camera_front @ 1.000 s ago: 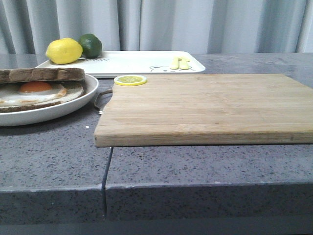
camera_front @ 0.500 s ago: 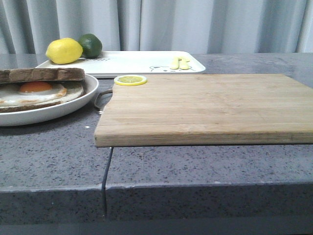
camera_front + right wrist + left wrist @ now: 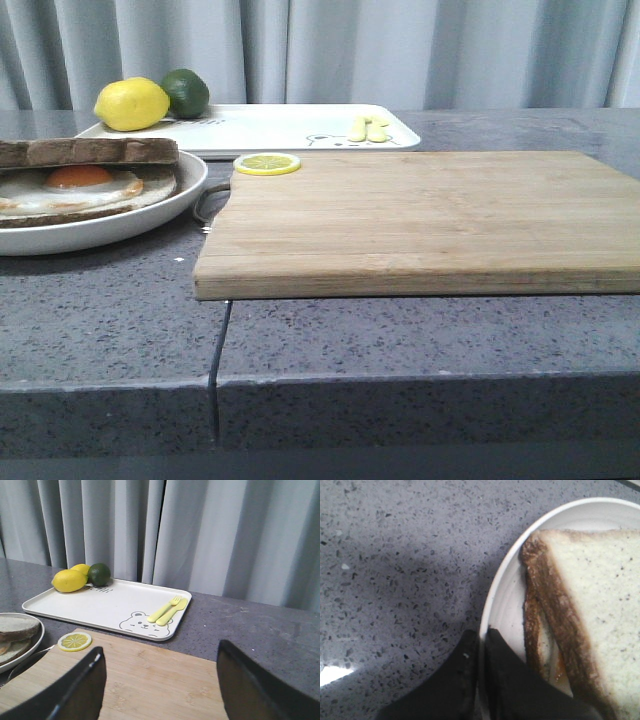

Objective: Place bread and move sandwich to tray

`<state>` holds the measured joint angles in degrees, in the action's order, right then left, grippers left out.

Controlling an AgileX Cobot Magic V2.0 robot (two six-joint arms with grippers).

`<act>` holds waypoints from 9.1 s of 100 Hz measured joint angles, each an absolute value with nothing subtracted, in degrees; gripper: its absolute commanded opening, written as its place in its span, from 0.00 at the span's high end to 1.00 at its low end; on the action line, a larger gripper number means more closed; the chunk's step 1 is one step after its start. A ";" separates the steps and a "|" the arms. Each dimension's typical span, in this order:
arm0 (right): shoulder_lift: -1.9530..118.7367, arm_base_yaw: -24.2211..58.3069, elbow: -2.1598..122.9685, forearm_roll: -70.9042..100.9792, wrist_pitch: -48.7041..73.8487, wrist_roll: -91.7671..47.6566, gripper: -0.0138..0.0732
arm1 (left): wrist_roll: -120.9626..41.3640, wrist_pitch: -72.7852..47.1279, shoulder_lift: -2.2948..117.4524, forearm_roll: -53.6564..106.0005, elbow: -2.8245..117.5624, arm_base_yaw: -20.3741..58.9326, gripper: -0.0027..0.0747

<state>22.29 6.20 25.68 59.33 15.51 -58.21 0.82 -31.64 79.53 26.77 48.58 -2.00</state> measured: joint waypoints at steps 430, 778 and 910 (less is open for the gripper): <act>22.29 6.20 25.64 59.90 10.90 -58.21 0.29 | -8.14 -39.78 125.91 53.53 105.76 1.40 0.73; -0.63 6.20 14.81 51.26 16.30 -58.21 0.61 | -18.76 -30.76 -0.31 31.88 19.66 -8.71 0.73; -0.63 6.20 14.81 51.19 15.74 -58.21 0.92 | -18.85 -29.62 -0.31 31.88 18.93 -8.71 0.99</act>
